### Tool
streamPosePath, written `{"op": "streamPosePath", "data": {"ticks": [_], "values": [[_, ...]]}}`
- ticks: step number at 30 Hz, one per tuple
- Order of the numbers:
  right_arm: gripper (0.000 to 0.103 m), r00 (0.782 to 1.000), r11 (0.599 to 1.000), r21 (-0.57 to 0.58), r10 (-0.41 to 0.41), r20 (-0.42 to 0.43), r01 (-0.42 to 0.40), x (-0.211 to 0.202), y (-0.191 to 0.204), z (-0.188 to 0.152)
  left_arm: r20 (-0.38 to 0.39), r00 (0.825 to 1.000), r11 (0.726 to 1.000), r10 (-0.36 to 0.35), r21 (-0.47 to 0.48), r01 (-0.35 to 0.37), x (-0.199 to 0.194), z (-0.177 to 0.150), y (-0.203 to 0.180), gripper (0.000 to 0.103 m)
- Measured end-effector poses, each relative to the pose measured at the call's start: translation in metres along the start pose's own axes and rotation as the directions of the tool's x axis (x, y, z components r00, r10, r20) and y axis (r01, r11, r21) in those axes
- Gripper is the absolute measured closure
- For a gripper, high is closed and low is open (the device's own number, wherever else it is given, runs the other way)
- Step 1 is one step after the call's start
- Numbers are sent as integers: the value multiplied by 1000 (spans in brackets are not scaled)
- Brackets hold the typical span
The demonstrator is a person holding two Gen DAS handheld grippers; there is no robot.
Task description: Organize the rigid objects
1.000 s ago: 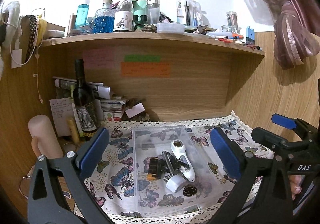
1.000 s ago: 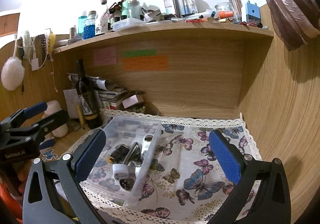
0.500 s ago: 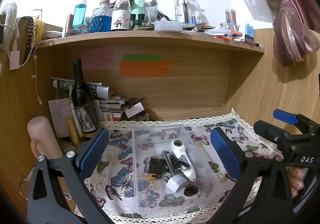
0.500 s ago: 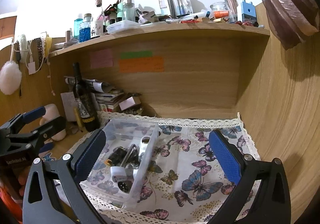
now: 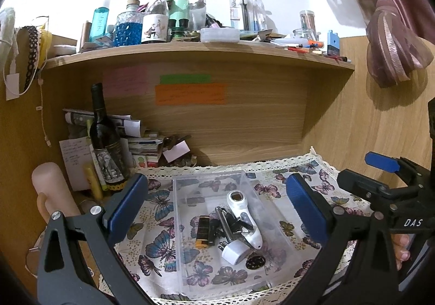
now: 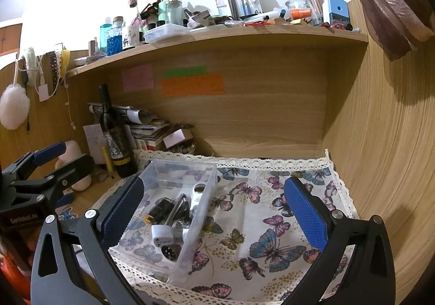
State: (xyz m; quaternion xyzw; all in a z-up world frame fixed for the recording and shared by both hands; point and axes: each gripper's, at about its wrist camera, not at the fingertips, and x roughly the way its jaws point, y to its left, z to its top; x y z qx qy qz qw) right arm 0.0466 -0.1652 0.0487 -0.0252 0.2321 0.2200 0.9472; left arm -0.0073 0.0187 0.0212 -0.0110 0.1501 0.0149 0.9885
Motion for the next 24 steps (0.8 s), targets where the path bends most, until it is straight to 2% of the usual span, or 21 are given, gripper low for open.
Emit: {"op": "streamPosePath", "data": {"ticks": [24], "values": [[0,1000,999,-31,-25,15,25,-1,4,5,-23,999,999,-43,-22,43,10,5,4,0]]}}
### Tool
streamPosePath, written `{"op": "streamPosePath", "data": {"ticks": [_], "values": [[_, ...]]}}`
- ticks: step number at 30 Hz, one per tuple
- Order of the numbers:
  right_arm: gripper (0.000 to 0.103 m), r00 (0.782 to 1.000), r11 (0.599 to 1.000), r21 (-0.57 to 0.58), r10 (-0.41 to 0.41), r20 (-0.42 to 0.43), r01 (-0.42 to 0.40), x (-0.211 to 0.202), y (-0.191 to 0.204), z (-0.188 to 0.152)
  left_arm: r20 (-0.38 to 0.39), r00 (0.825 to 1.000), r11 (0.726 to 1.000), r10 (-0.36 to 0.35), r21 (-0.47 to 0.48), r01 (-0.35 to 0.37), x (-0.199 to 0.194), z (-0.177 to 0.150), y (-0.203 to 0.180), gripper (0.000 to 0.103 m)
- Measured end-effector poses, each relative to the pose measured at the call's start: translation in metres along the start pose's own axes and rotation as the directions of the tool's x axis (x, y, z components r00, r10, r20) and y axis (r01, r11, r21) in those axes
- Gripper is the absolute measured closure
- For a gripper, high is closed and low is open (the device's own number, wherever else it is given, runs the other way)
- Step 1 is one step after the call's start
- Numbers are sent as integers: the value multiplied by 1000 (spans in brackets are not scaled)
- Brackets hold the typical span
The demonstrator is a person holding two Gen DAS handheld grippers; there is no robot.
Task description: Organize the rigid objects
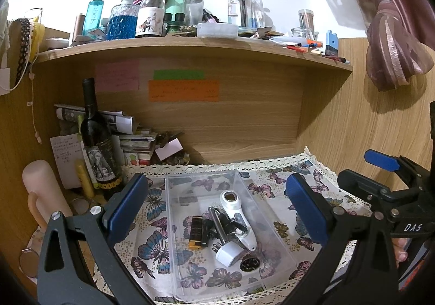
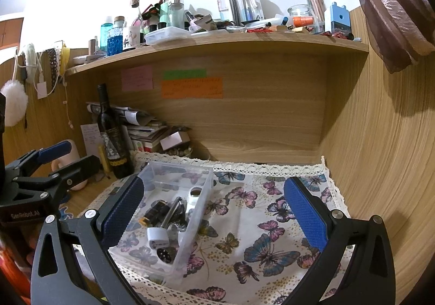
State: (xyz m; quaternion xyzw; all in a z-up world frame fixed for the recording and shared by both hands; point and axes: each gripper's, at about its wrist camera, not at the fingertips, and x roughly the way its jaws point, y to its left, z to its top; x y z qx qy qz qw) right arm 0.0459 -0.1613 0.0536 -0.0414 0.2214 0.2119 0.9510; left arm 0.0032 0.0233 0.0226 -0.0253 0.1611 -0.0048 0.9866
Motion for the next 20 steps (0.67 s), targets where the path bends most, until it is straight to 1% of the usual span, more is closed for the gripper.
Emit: {"op": "streamPosePath", "data": {"ticks": [7,13,20], "values": [[0,1000,1000,-1,-1,-5,1,2,-1,0,-7,1000,1000,-1,-20,1,3,0,4,0],[0,1000,1000,7,0,-17,0,7,-2,-1,-24,1000,1000,-14,1,14,6,-2,3,0],[0,999,1000,18,13,-39,-12,12,-3,-2,-23,999,1000,-28,8,28,5,-3,2,0]]}}
